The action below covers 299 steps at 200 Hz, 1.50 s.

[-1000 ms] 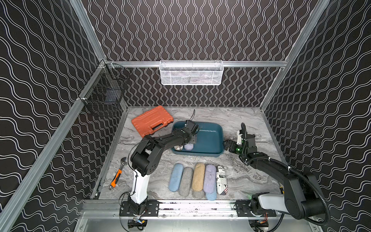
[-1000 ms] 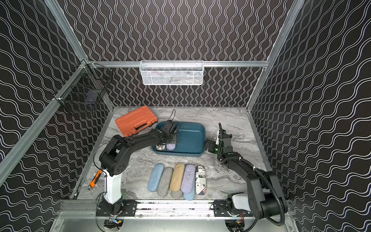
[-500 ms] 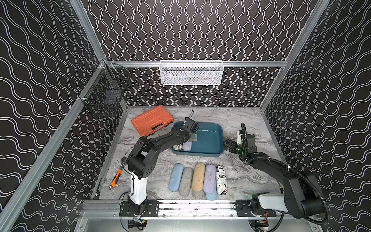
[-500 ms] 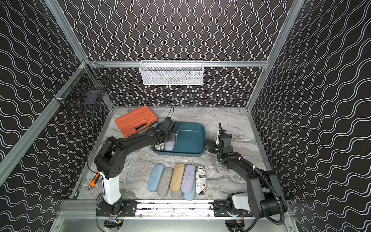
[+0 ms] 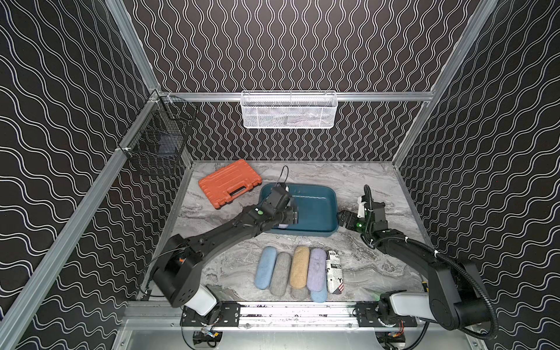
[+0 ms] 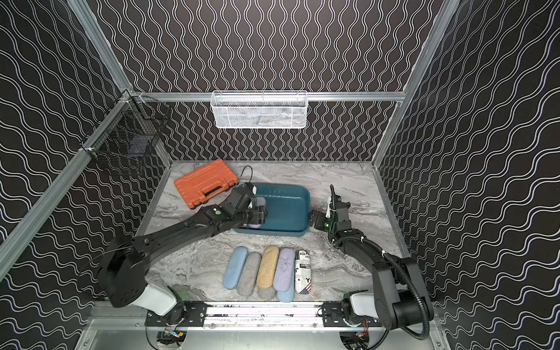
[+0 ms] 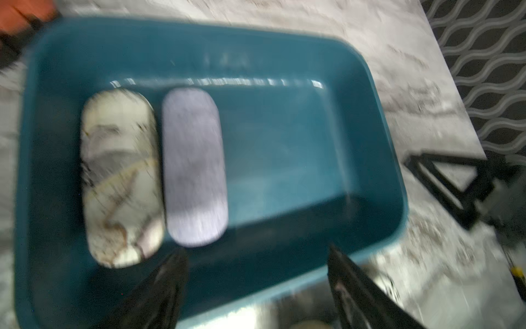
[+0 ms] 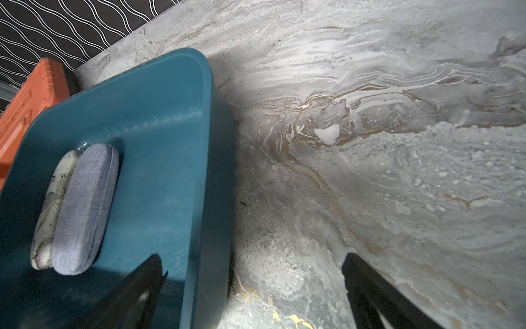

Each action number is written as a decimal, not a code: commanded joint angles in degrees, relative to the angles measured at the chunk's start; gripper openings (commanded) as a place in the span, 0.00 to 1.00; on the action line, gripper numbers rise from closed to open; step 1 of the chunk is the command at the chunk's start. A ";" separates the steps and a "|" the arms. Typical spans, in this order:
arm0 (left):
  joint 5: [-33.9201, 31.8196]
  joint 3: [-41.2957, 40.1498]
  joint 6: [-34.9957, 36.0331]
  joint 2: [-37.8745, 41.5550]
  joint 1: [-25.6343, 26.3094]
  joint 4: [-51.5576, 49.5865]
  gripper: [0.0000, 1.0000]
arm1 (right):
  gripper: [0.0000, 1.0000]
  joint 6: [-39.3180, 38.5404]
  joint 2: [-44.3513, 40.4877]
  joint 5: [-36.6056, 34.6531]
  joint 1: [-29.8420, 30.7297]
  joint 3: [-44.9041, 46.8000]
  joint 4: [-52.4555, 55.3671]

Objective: Put the glasses cases into the storage boxes
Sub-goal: Place the glasses case in the storage box, then pick up the glasses case.

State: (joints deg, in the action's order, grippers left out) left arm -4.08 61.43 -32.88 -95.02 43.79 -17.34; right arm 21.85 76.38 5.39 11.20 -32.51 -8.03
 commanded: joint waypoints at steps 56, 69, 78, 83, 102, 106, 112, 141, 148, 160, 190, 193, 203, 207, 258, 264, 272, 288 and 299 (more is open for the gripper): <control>10.69 -10.47 0.55 5.95 7.53 -1.16 0.84 | 1.00 0.52 -0.26 0.85 0.02 -0.27 -1.48; 10.59 -10.97 0.78 5.51 9.16 -1.20 0.84 | 1.00 0.47 -0.49 0.90 -0.02 -0.23 -1.27; 10.60 -11.17 0.97 4.97 10.16 -0.96 0.84 | 1.00 0.40 -0.70 0.81 -0.04 -0.26 -1.15; 10.58 -11.18 0.86 4.55 10.61 -1.02 0.84 | 1.00 0.35 -0.83 0.73 0.02 -0.24 -1.09; 11.19 -11.34 0.59 3.38 12.13 0.00 0.84 | 1.00 0.31 -1.19 0.63 0.02 -0.27 -0.71; 11.27 -11.25 0.54 3.08 12.46 0.04 0.84 | 1.00 0.31 -1.23 0.59 0.02 -0.27 -0.63; 11.42 -11.01 0.75 2.64 12.83 -0.04 0.84 | 1.00 0.28 -1.36 0.53 0.04 -0.31 -0.53; 9.77 -9.82 1.16 0.92 14.26 -1.59 0.84 | 1.00 0.21 -1.70 0.65 -0.03 -0.30 -0.39; 9.74 -9.67 1.22 0.81 14.43 -1.67 0.84 | 1.00 0.21 -1.68 0.59 -0.04 -0.45 -0.26; 9.79 -9.64 1.10 0.56 14.57 -1.51 0.84 | 1.00 0.13 -1.67 0.50 0.04 -0.58 -0.23; 9.73 -9.40 1.02 -0.40 14.88 -1.74 0.84 | 1.00 0.12 -1.55 0.52 -0.03 -0.49 -0.29; 9.72 -9.40 0.92 -0.49 14.84 -1.81 0.84 | 1.00 0.13 -1.51 0.55 -0.03 -0.45 -0.29; 9.63 -9.37 0.81 -0.82 14.92 -1.85 0.84 | 1.00 0.13 -1.28 0.57 0.00 -0.53 -0.25; 9.69 -9.34 0.77 -0.93 14.99 -1.88 0.84 | 1.00 0.13 -1.24 0.59 0.05 -0.57 -0.23; 9.81 -9.31 0.14 -2.09 15.69 -0.94 0.83 | 1.00 0.19 -0.63 0.68 0.03 -0.71 -0.49; 9.77 -9.40 0.10 -2.13 15.71 -0.93 0.83 | 1.00 0.21 -0.66 0.71 -0.01 -0.62 -0.48; 9.65 -9.40 0.14 -2.28 15.87 -0.93 0.83 | 1.00 0.21 -0.53 0.68 -0.07 -0.58 -0.57; 9.32 -9.58 0.02 -2.66 15.98 -0.85 0.81 | 1.00 0.30 -0.36 0.76 -0.01 -0.56 -0.70; 9.37 -9.67 -0.16 -2.82 16.06 -0.67 0.79 | 1.00 0.29 -0.21 0.94 0.03 -0.62 -0.67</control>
State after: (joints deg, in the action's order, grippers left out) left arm 5.91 51.72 -32.86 -97.27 59.64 -19.38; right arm 21.85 75.90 5.87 11.20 -32.71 -7.88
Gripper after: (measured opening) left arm 0.805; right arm 0.998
